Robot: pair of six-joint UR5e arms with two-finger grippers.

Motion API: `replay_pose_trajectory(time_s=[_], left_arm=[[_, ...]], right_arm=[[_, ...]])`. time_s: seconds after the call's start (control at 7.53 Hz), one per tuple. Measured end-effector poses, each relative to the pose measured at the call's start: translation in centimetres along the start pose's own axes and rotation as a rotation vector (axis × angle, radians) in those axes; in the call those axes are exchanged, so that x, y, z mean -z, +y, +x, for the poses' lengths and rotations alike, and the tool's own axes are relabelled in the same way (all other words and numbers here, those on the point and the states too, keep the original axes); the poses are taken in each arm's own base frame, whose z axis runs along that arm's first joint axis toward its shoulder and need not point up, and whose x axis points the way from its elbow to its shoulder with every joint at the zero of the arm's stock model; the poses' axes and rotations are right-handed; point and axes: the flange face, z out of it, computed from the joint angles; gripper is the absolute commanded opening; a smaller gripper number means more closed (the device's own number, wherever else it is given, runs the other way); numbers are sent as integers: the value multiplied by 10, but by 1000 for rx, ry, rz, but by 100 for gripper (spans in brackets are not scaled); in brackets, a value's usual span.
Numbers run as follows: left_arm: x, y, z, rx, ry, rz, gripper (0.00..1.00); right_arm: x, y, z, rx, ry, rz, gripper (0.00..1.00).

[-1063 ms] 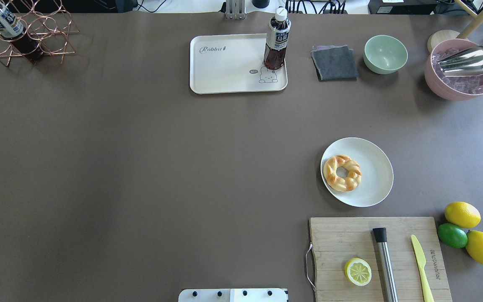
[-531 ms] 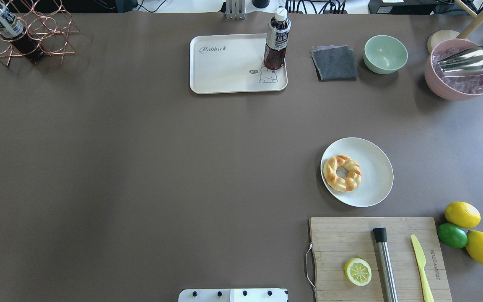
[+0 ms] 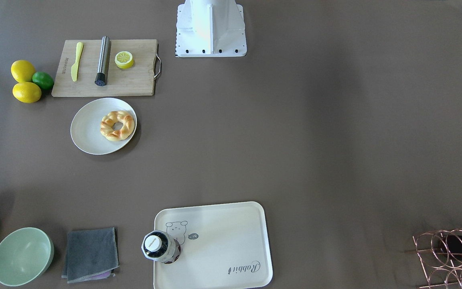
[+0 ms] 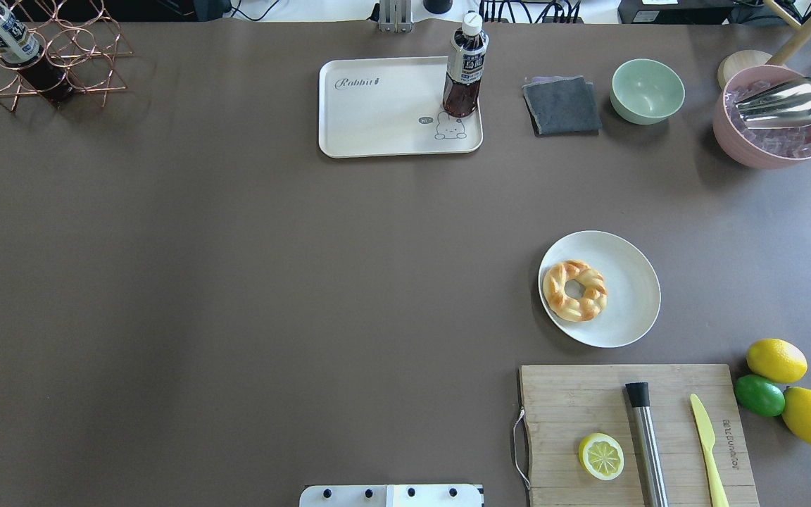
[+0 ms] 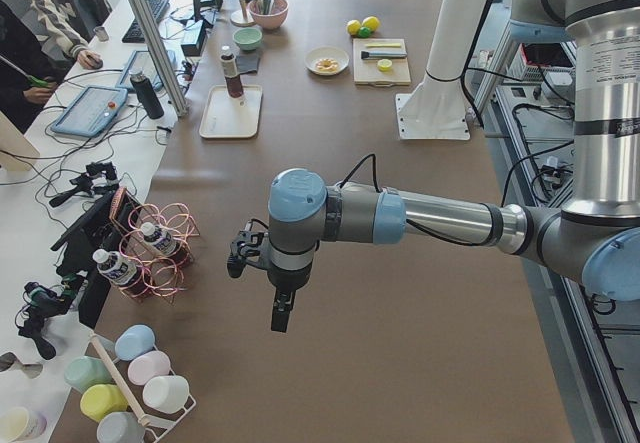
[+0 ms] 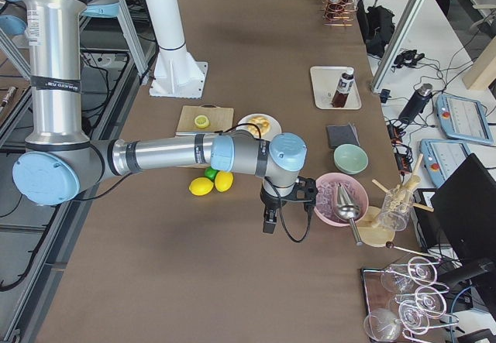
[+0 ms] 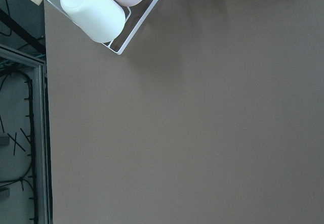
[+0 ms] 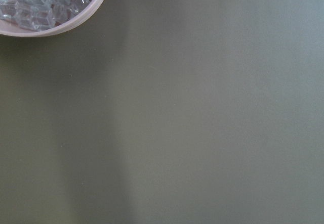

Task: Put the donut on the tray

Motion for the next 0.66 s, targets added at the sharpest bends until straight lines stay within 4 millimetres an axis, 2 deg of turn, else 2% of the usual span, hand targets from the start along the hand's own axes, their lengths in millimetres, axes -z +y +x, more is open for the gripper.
replay_pose_trajectory(time_s=[0.4, 0.66], left_arm=[[7, -15, 6, -13, -2, 17, 98], [4, -15, 7, -45, 0, 16, 99]], right_arm=[[5, 0, -5, 4, -3, 10, 100], [15, -2, -21, 31, -11, 31, 100]])
